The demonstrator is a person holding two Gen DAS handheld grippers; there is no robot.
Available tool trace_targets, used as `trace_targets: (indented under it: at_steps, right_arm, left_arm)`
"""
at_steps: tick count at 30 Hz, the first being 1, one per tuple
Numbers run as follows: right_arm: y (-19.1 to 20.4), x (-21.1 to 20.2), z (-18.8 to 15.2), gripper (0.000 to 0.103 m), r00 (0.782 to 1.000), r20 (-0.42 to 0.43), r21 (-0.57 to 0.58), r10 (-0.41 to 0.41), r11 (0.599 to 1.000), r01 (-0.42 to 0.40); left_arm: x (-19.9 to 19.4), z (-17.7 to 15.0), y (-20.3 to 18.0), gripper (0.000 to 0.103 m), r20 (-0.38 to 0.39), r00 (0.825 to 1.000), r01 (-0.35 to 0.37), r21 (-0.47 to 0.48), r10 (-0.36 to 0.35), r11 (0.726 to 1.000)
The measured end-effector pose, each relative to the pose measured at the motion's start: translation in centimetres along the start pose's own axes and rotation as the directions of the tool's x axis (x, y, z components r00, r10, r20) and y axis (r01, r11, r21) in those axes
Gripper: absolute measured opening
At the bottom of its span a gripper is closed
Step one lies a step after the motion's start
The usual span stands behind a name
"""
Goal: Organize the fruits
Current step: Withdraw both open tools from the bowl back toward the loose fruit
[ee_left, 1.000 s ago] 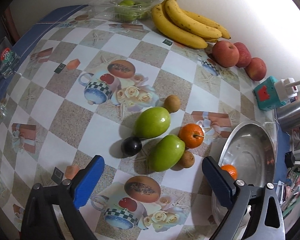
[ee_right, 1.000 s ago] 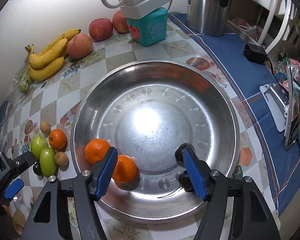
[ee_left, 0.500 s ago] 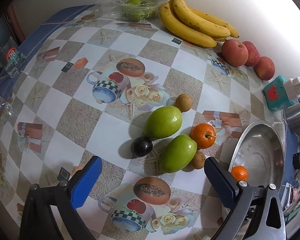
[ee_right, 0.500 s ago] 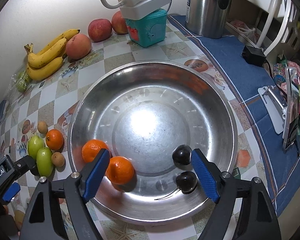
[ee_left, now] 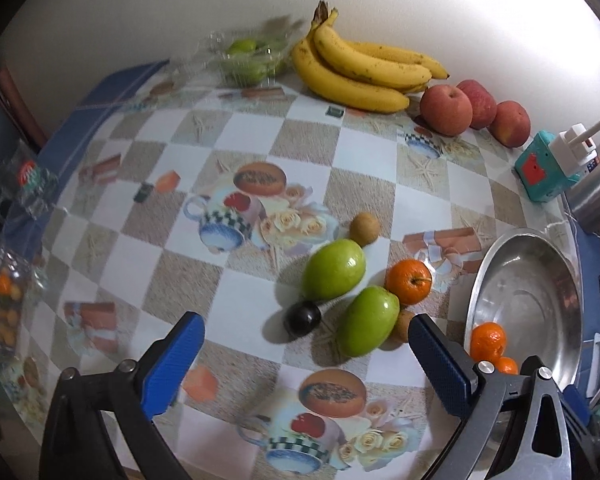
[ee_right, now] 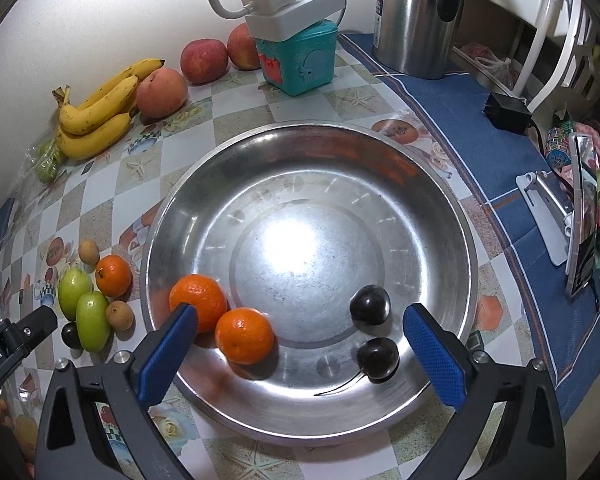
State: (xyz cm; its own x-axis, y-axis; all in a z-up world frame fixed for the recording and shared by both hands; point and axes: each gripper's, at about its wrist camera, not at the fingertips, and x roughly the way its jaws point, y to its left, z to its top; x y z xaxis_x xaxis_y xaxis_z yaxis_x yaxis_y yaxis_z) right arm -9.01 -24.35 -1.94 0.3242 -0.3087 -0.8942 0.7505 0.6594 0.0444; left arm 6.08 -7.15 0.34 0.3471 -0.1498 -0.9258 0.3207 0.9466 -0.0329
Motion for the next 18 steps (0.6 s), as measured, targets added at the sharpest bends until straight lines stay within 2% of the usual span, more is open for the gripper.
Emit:
trace_targets:
  at_steps: [7, 14, 18]
  right_arm:
    - [1.7, -0.9, 0.4, 0.102, 1.0, -0.004, -0.006, 0.013, 1.0, -0.013]
    - [5.4, -1.9, 1.3, 0.102, 0.998, 0.001, -0.048, 0.056, 0.997, -0.056]
    - [7.6, -1.9, 1.6, 0.102, 0.997, -0.009, -0.079, 0.075, 0.994, -0.076]
  left_arm:
    - [-0.2, 1.2, 1.8, 0.103, 0.019, 1.0, -0.001, 0.02, 0.001, 1.0]
    - [0.9, 2.2, 5.9, 0.103, 0.001, 0.999, -0.044, -0.088, 0.044, 0.995]
    - [1.5, 2.6, 8.5, 0.103, -0.016, 0.999, -0.034, -0.179, 0.032, 0.983]
